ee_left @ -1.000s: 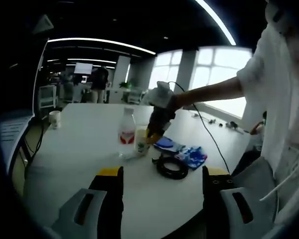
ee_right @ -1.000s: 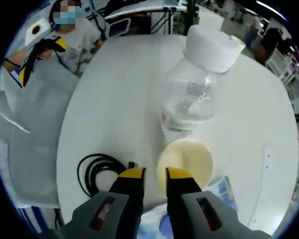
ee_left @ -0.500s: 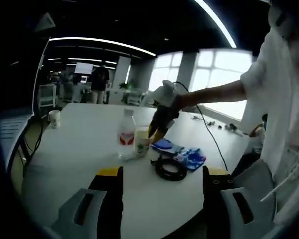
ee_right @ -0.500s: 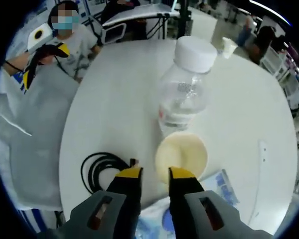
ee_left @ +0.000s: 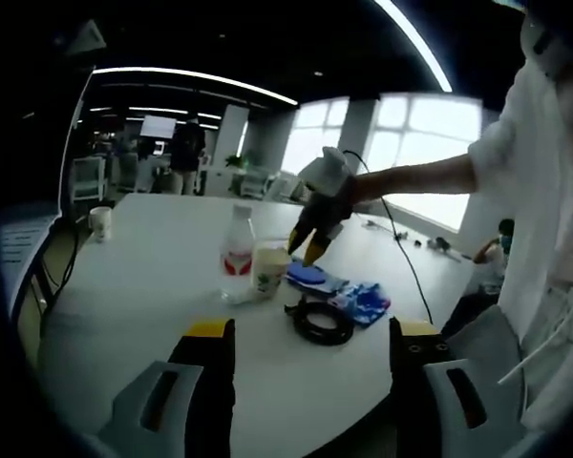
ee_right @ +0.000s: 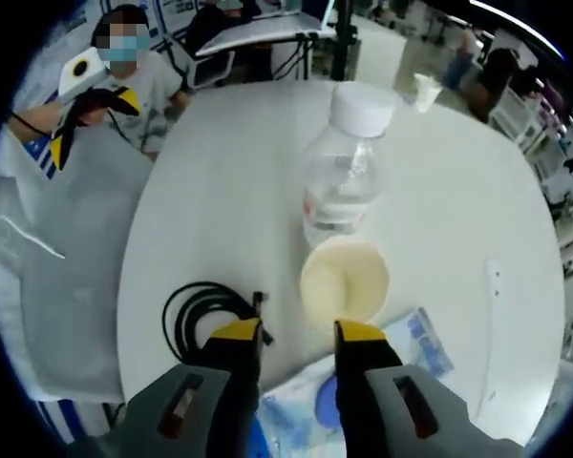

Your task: Arrange the tabletop items into an orderly group along one side of the table until the central work area is clear of visible clutter.

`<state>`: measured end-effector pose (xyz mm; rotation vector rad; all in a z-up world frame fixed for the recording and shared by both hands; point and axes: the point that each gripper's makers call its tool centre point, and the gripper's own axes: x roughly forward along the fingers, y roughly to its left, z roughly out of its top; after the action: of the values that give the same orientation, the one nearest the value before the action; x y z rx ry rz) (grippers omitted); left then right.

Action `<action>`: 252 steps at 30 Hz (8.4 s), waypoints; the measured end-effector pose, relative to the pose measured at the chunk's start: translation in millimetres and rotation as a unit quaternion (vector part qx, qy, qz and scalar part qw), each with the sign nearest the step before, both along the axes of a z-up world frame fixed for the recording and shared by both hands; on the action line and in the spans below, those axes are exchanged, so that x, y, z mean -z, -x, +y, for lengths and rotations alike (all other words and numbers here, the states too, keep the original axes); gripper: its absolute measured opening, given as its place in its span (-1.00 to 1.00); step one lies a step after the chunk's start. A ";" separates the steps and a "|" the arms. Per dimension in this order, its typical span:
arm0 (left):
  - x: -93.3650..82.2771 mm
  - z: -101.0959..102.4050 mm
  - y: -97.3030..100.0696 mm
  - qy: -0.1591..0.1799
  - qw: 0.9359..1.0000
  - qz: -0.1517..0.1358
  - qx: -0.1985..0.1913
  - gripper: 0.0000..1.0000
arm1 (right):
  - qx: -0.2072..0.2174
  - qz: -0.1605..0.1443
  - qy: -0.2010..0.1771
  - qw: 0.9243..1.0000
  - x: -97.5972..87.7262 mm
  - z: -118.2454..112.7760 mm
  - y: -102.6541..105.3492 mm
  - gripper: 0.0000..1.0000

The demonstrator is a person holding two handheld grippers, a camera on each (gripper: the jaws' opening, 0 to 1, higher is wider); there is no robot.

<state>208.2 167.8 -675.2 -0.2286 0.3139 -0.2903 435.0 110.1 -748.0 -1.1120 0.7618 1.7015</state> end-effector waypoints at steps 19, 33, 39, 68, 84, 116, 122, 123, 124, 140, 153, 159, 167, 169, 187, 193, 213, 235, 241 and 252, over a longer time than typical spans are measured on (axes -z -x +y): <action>4.2 -8.4 1.4 0.006 1.000 0.012 0.021 0.25 | 0.065 0.001 -0.027 0.997 -11.5 -41.3 -11.3 -0.36; 6.4 -16.0 3.8 0.005 0.999 0.021 0.046 0.25 | 0.117 0.000 -0.052 0.992 -20.9 -79.3 -10.5 -0.34; 8.4 -16.4 3.7 -0.001 0.998 0.026 0.057 0.26 | 0.141 0.000 -0.065 0.988 -25.7 -94.8 -9.6 -0.30; 6.6 -36.8 -20.3 -0.017 0.992 0.027 0.119 0.23 | 0.234 -0.010 -0.112 0.966 -40.3 -160.4 -6.2 -0.26; 5.9 -56.9 -35.3 -0.026 0.988 0.024 0.147 0.22 | 0.264 -0.033 -0.179 0.947 -59.0 -166.7 -2.5 -0.27; 3.4 -82.0 -49.4 -0.030 0.983 0.021 0.183 0.22 | 0.350 -0.038 -0.263 0.898 -67.8 -206.4 23.1 -0.31; 2.5 -85.8 -50.0 -0.027 0.981 0.022 0.189 0.20 | 0.358 -0.042 -0.263 0.895 -69.3 -209.9 24.0 -0.31; 2.5 -86.9 -50.2 -0.027 0.981 0.021 0.191 0.20 | 0.360 -0.041 -0.264 0.894 -69.9 -210.2 24.5 -0.31; 2.0 -88.6 -50.8 -0.026 0.981 0.020 0.193 0.20 | 0.363 -0.039 -0.265 0.893 -70.6 -210.6 25.1 -0.31; 1.4 -105.8 -74.1 -0.011 0.976 0.022 0.214 0.16 | 0.400 -0.057 -0.249 0.880 -68.9 -223.8 39.1 -0.31; 11.7 -119.0 -100.9 -0.029 0.981 0.038 0.187 0.12 | 0.398 -0.040 -0.250 0.882 -52.0 -223.0 26.8 -0.32; 27.3 -140.6 -114.5 -0.042 0.980 0.060 0.183 0.13 | 0.385 -0.040 -0.244 0.889 -36.1 -228.8 16.0 -0.32; 54.1 -154.2 -137.4 -0.046 0.983 0.093 0.151 0.07 | 0.396 -0.019 -0.233 0.888 -10.2 -232.7 5.0 -0.34; 60.3 -159.3 -144.1 -0.056 0.982 0.099 0.152 0.08 | 0.411 -0.006 -0.233 0.881 -3.2 -233.8 1.7 -0.35; 104.7 -178.8 -168.3 -0.077 0.975 0.167 0.122 -0.27 | 0.453 0.034 -0.206 0.867 42.2 -232.4 -0.9 -0.37; 109.0 -180.5 -170.9 -0.080 0.975 0.174 0.117 -0.39 | 0.460 0.041 -0.195 0.865 50.6 -232.2 -3.1 -0.39; 126.2 -187.4 -174.3 -0.067 0.972 0.201 0.097 -0.77 | 0.491 0.079 -0.175 0.850 76.0 -230.9 2.1 -0.81; 91.5 -210.4 -200.4 -0.036 0.984 0.147 0.097 -1.00 | 0.534 0.078 -0.210 0.815 51.2 -258.9 -16.1 -1.00; 93.8 -222.3 -200.0 -0.035 0.982 0.150 0.106 -1.00 | 0.540 0.075 -0.215 0.810 46.5 -270.2 -19.7 -1.00; 84.6 -237.2 -209.1 -0.020 0.985 0.132 0.109 -1.00 | 0.549 0.068 -0.219 0.804 40.7 -287.3 -24.5 -1.00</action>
<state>417.3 -69.4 -759.8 -0.1943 0.6076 -0.4705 459.6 -177.1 -788.6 -0.0945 0.8003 0.8480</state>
